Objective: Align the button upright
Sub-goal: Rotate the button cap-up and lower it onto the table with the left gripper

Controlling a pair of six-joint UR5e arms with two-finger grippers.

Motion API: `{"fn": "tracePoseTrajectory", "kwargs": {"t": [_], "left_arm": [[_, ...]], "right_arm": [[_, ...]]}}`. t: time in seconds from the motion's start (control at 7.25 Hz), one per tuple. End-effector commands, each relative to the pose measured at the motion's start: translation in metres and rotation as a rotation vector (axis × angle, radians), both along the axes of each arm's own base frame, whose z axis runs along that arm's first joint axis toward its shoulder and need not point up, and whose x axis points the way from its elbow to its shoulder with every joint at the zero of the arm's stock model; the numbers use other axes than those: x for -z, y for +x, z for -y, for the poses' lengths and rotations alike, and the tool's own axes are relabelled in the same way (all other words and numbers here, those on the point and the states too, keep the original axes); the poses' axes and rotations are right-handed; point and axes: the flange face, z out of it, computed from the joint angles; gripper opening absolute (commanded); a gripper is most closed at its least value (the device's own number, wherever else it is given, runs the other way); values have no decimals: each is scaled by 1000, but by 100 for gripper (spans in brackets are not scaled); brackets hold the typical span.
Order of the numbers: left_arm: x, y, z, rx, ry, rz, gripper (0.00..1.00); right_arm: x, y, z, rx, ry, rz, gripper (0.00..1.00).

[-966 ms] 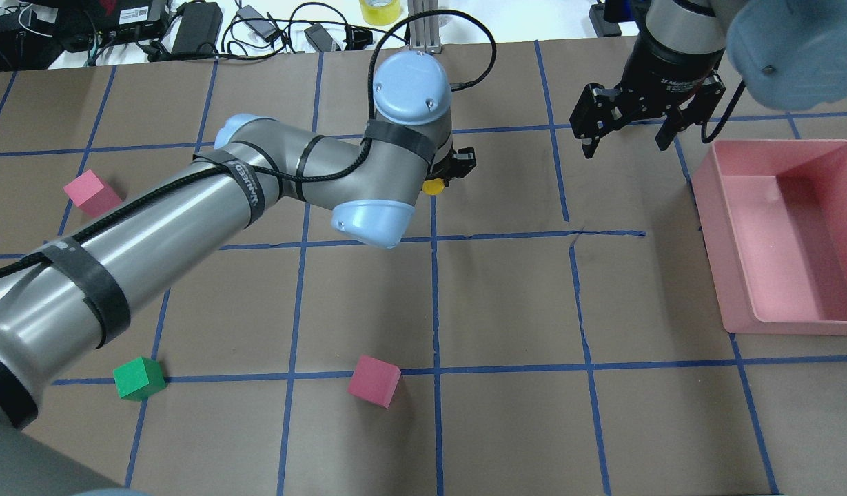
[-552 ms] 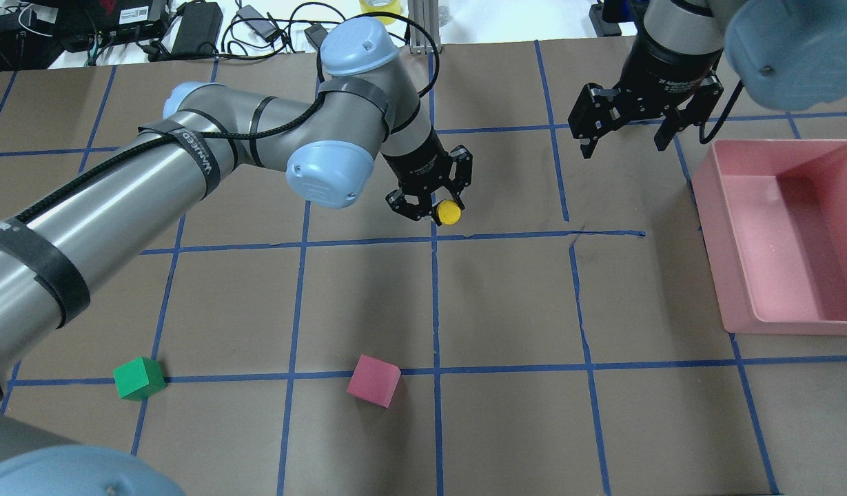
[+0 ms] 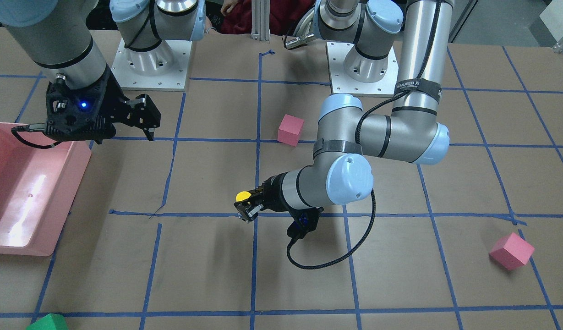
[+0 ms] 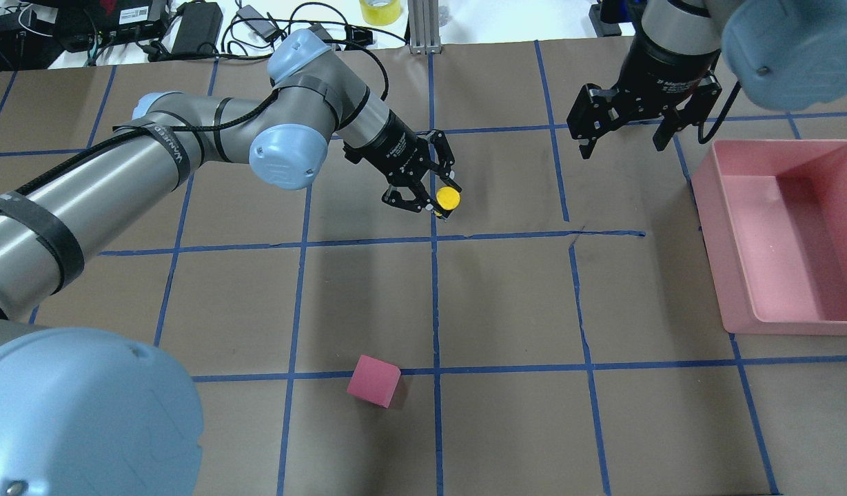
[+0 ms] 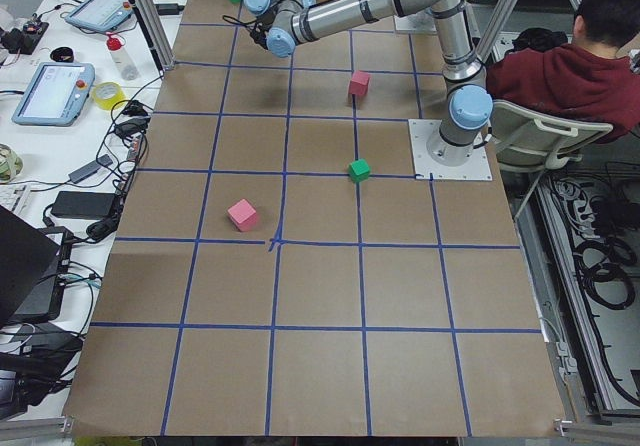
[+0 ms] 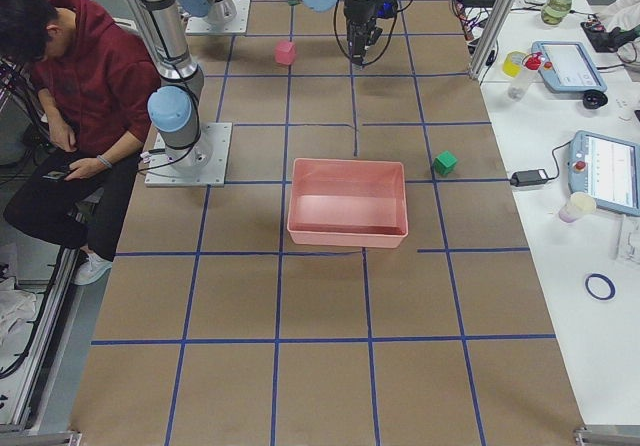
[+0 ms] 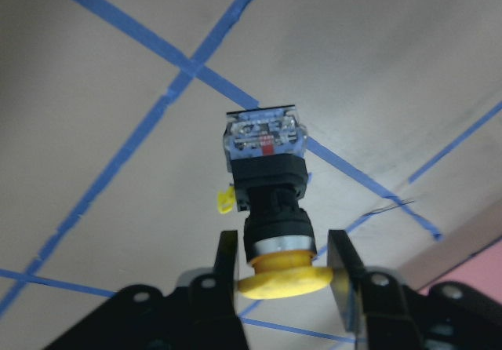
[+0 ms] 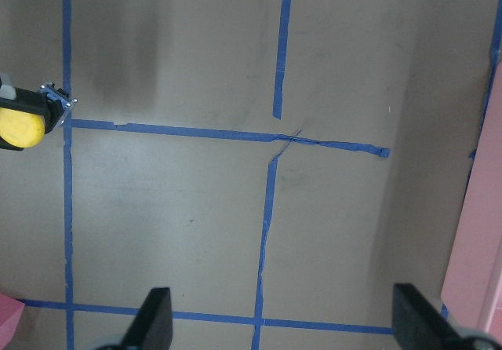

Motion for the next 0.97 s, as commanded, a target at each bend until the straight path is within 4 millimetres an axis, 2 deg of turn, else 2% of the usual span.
{"fn": "tracePoseTrajectory", "kwargs": {"t": [0.0,0.14,0.41,0.55,0.69,0.83], "left_arm": [[36,13,-12,-37,96,-52,0],[40,26,-6,-78,120,-94,0],[39,32,-3,-108,134,-133,0],[39,33,-3,-103,127,-130,45],[37,35,-1,-97,116,-102,68],[40,35,0,-96,118,-91,77]], "right_arm": [[2,1,-1,5,10,-1,100],[2,-1,-2,6,16,-10,100],[4,1,-1,6,21,-1,100],[4,1,-1,6,19,1,100],[4,1,-1,5,21,4,100],[4,0,-1,6,21,3,100]]}}
